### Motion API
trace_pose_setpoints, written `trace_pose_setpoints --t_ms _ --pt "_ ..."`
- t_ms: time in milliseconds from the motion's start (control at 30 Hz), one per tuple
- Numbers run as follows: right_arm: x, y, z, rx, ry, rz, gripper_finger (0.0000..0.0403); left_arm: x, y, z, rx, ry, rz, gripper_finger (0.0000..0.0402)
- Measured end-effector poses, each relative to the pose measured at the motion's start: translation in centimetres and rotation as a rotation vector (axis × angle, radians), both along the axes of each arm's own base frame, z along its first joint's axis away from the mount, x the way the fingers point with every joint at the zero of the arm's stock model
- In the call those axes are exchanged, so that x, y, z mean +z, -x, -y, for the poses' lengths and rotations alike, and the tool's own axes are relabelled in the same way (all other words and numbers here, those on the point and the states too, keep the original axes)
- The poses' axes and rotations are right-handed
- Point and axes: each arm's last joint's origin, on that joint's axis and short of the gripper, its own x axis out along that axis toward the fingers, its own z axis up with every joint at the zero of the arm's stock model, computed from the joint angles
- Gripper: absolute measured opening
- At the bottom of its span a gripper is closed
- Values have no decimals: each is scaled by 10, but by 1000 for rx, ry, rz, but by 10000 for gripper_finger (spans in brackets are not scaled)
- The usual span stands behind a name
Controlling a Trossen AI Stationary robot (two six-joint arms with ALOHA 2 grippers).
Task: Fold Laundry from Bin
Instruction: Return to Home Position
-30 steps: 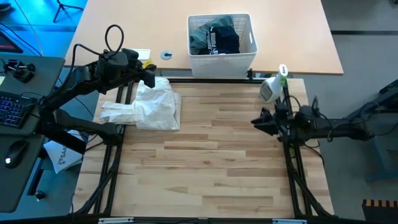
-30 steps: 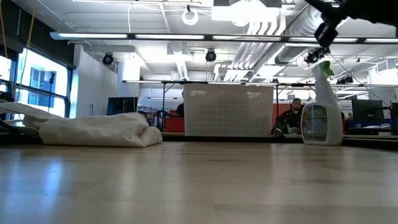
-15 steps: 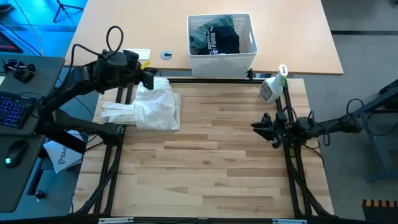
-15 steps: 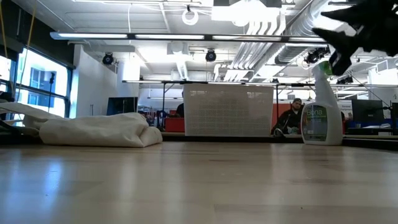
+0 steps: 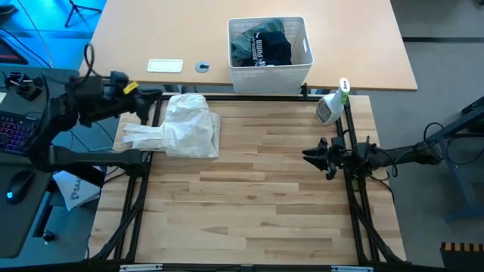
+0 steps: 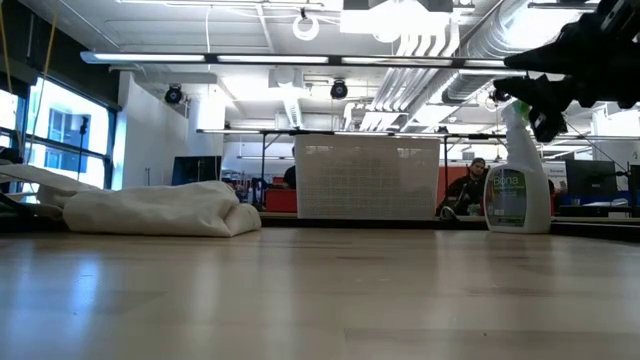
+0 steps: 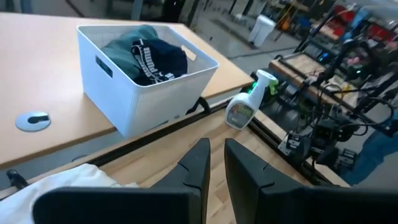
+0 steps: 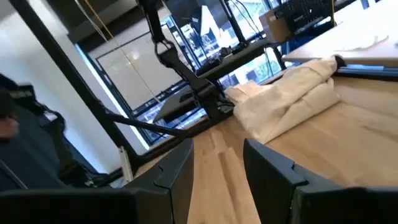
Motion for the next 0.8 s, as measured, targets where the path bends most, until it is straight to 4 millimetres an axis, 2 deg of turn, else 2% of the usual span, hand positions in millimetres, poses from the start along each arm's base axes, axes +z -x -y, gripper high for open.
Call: trace_pose_setpoints --t_ms 100,167,300,433,533,600,800 --pt "0 0 0 5 -56 3 133 -20 7 2 -9 -43 37 35" --pt "0 0 0 6 -69 3 133 -40 3 2 -37 -77 57 35" --pt "-1 0 0 4 -48 -9 133 -85 -15 -1 -144 -135 231 35" --pt "-2 0 0 3 -39 -13 133 -128 -38 -4 -270 -178 500 35" --pt "-2 0 0 3 -38 -14 133 -159 -52 -4 -329 -130 631 35" --pt "-2 0 0 3 -37 -14 133 -181 -56 -5 -329 -75 627 35" --pt "-2 0 0 3 -37 -13 133 -243 -61 -7 -288 141 441 35"
